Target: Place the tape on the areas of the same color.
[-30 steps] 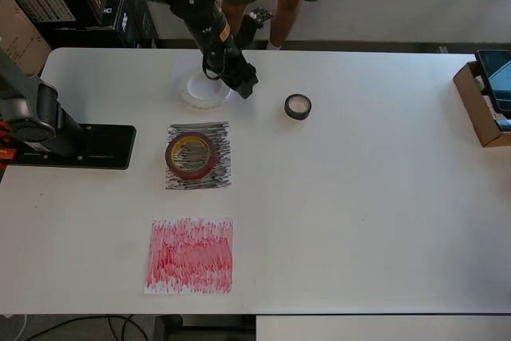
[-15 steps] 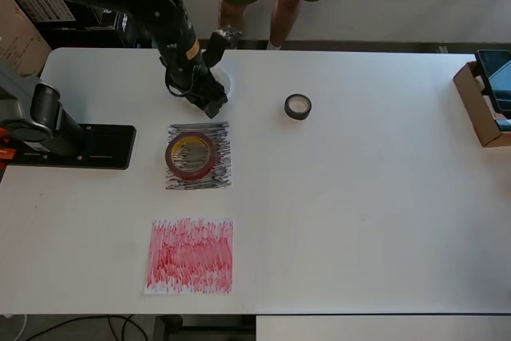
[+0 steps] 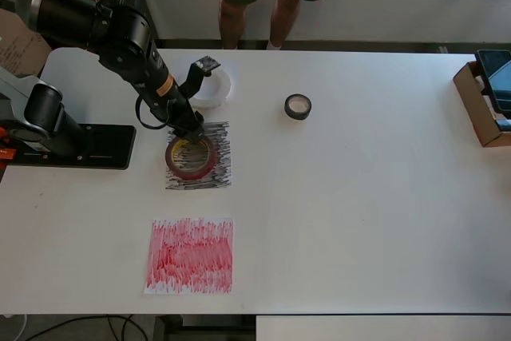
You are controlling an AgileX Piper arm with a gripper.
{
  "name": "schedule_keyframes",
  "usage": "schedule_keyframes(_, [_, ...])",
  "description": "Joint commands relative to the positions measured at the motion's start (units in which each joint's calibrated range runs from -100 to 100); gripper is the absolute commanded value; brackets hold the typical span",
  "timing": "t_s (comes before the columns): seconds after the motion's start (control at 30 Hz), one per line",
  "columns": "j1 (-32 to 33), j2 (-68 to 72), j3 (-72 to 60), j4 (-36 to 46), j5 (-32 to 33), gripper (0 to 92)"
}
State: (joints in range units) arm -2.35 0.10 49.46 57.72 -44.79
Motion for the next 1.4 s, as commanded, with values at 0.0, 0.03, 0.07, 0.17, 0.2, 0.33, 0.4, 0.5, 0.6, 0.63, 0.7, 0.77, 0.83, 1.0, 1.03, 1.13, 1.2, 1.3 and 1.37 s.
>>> schedule_keyframes(0.0, [-0.7,0.1,4.2,-13.1,-1.8,62.8])
schedule_keyframes(0.03, [-0.7,0.1,4.8,-13.6,-1.8,62.8])
schedule_keyframes(0.07, [-1.0,0.1,5.5,-13.9,-2.2,62.8])
schedule_keyframes(0.17, [-1.2,0.0,7.2,-14.7,-4.2,62.8])
schedule_keyframes(0.2, [-1.2,0.0,7.5,-14.9,-5.2,62.8])
schedule_keyframes(0.33, [-0.9,-0.2,7.4,-14.8,-8.9,62.8])
schedule_keyframes(0.4, [-0.3,-0.2,7.0,-14.2,-9.2,62.8])
schedule_keyframes(0.5, [1.5,-0.2,7.3,-14.2,-8.7,62.8])
schedule_keyframes(0.6, [3.0,-0.2,7.6,-14.2,-8.6,62.8])
schedule_keyframes(0.63, [3.2,-0.2,7.7,-14.2,-8.5,62.8])
schedule_keyframes(0.7, [3.8,-0.2,8.5,-14.2,-8.0,62.8])
schedule_keyframes(0.77, [4.6,-0.2,10.0,-14.2,-7.5,62.8])
schedule_keyframes(0.83, [5.3,-0.2,12.0,-14.2,-7.4,62.8])
schedule_keyframes(1.0, [5.4,-0.3,14.9,-14.2,-7.4,62.8])
schedule_keyframes(1.03, [5.4,-0.4,15.3,-14.2,-7.3,62.8])
schedule_keyframes(1.13, [5.4,-2.8,16.6,-14.2,-5.6,62.8])
schedule_keyframes(1.2, [5.6,-4.0,17.1,-14.2,-5.5,62.8])
schedule_keyframes(1.3, [5.6,-4.5,17.3,-14.2,-5.3,62.8])
schedule_keyframes(1.37, [5.4,-4.4,17.1,-14.3,-5.3,62.8])
